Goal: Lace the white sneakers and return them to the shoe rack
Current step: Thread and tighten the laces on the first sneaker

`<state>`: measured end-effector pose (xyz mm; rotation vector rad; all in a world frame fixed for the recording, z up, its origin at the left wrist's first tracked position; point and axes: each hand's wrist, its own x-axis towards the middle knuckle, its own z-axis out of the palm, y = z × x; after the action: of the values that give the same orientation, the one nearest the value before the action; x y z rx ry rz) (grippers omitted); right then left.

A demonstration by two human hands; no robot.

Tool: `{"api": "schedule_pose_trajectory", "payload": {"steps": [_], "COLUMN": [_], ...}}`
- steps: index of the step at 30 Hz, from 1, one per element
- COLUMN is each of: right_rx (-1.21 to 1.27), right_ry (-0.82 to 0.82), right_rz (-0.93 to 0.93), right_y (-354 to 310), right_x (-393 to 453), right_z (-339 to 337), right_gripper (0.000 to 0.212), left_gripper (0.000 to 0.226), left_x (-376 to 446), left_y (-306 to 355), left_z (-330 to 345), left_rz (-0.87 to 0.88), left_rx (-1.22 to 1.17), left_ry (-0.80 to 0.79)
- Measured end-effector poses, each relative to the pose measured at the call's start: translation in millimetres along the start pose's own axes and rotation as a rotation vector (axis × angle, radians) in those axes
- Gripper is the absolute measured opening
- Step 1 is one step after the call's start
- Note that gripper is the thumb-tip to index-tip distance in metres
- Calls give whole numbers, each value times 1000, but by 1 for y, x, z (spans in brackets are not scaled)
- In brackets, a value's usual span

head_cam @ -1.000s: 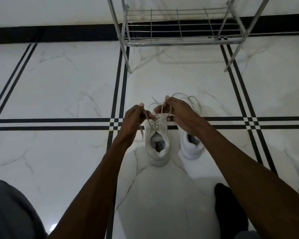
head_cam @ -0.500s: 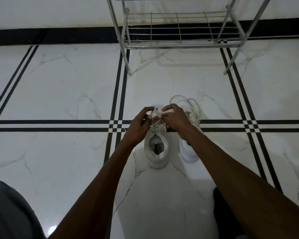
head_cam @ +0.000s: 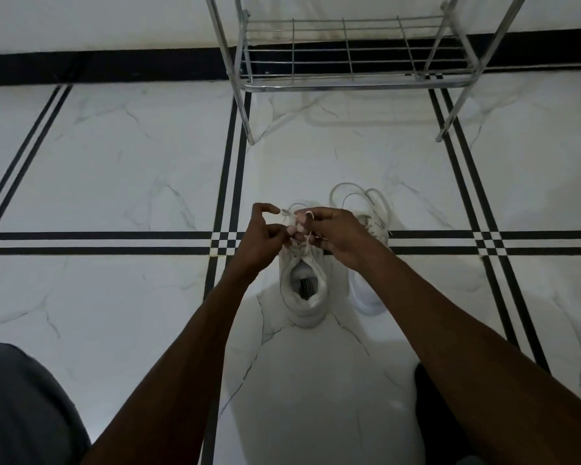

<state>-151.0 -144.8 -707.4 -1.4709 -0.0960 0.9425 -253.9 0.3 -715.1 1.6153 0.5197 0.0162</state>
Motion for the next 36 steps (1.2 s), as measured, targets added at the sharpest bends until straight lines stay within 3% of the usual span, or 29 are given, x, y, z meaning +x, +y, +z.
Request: {"api": "schedule_pose_trajectory", "payload": {"steps": [2,6,8,10,14,17,22,26,29,33,36], "right_rx": [-141,-781,-972,-989,-876,-667,-652,-889,-1022,-1212,-1461], "right_ry": [-45,-57,-1,95,254,287,288,428,603,525,464], "right_rz": [-61,-295,-424,-502,-471,-408,-302,-198,-141,-192,-282], "right_y": [-2,-15,-18,-14,-2,-1,-3,-5,2,16,20], "right_x": [-2,0,2,4,3,0,-7,-7,-12,-12,-10], "right_z": [-6,-14,-12,-7,3,5,-4,-29,-47,-51,-46], "right_gripper": [18,13,9,6,8,9,18,23,29,18,38], "left_gripper": [45,40,39,35,37,37,19,25,14,20,20], "left_x": [1,3,4,3,0,1,10,-7,-30,-39,-36], "left_y": [-4,-3,-1,-1,-1,1,-7,-9,-16,-28,-35], "left_z": [-2,-1,1,1,1,5,2,-10,-19,-20,-21], "left_rz": [-70,-118,-103,-94,-51,39,-1,77,55,29,27], "left_rx": [-42,-59,-32,-18,-29,135,418,777,998,979,929], "left_ry": [21,69,73,75,15,0,116,274,311,331,373]}}
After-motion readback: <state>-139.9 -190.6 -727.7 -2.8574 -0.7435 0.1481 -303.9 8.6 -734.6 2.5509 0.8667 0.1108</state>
